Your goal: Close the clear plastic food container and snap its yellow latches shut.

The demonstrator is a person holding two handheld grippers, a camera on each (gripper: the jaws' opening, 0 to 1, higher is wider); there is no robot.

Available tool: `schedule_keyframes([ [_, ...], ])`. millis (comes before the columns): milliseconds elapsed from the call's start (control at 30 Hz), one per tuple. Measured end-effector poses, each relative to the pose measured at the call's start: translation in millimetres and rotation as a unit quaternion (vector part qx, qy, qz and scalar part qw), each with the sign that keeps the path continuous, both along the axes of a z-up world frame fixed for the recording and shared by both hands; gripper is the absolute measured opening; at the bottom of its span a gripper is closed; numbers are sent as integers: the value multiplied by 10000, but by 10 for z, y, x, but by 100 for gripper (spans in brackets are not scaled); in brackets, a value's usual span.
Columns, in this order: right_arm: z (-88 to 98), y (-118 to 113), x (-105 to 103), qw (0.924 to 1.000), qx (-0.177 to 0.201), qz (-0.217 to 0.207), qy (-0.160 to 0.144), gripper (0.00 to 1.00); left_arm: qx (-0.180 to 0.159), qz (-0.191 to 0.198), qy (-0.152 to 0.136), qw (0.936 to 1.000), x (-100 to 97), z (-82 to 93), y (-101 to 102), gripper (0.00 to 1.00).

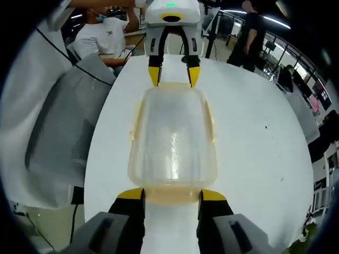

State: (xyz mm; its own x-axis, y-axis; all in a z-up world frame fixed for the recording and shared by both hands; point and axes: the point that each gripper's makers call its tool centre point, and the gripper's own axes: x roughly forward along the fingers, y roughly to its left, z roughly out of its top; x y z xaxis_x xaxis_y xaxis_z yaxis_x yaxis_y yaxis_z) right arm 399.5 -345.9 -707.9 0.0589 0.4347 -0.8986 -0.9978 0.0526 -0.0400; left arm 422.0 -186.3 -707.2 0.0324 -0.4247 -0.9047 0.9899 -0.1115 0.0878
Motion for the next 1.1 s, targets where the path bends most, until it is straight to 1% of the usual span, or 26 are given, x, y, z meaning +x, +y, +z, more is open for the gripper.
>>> schedule_keyframes([
  [133,-62,-68,21,9999,-80,5,-72,36,11,-23,36,10000,17,-72,-75,36],
  [267,-176,-158,24,9999,-119,-28,-14,36,35,-43,33,10000,21,-178,-165,36],
  [367,-218,-173,40,9999,-157,-46,-43,36,71,-80,-1,9999,39,-232,-180,36],
  [467,-272,-176,42,9998,-167,-57,-13,36,91,-85,45,9999,46,-273,-183,36],
  [567,-321,-201,28,9998,-211,-55,43,36,131,-105,80,9998,34,-293,-211,36],
  [633,-332,-204,34,9997,-231,-20,7,36,165,-100,78,9998,30,-310,-211,36],
  [700,-352,-204,30,9997,-239,-18,62,36,178,-95,114,9997,21,-325,-203,36],
  [800,-372,-199,54,9997,-262,8,-1,36,176,-102,91,9998,45,-342,-193,36],
  [833,-371,-199,57,9997,-256,-11,12,36,169,-106,41,9998,69,-341,-197,37],
  [900,-369,-195,66,9997,-223,-49,57,36,226,-93,107,9996,61,-362,-198,37],
  [967,-385,-207,49,9995,-293,46,73,36,239,-82,179,9995,32,-366,-205,37],
  [1033,-394,-209,57,9996,-271,20,111,37,244,-75,162,9995,28,-381,-207,37],
  [1100,-427,-220,55,9995,-302,103,63,37,201,-60,172,9996,28,-390,-209,37],
])
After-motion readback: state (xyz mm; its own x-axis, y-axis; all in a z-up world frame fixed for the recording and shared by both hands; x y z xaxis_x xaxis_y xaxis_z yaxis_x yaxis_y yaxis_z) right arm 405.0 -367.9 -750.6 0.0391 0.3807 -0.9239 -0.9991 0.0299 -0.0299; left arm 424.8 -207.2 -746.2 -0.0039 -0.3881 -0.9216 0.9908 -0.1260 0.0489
